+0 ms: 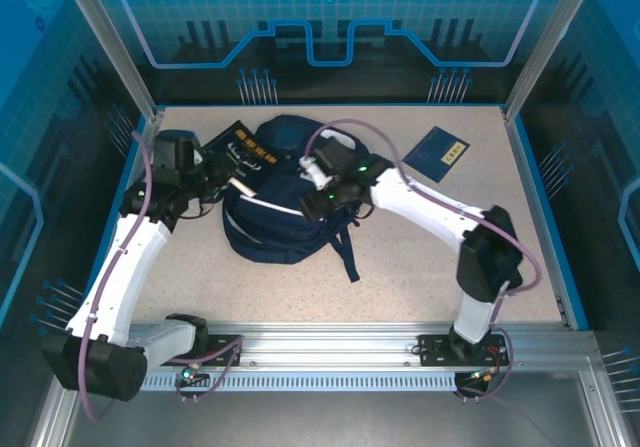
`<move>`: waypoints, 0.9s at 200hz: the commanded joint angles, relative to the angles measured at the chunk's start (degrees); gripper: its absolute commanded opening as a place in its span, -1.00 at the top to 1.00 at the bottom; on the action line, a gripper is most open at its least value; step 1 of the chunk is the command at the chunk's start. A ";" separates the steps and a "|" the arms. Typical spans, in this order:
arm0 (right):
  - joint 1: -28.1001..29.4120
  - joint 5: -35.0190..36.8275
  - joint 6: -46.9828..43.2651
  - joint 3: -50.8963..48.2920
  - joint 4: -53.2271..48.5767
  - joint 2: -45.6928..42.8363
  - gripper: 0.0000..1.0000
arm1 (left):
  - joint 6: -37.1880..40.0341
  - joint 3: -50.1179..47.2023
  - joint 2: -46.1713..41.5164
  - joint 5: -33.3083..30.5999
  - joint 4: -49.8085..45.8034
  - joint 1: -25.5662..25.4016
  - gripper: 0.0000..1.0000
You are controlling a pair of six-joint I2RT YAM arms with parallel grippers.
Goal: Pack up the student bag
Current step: Open the student bag at the top-center of the table.
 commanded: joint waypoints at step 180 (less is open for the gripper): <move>8.60 15.13 -32.48 31.61 -16.37 34.72 -0.15 | 6.48 -3.32 -7.02 8.60 -9.39 17.76 0.85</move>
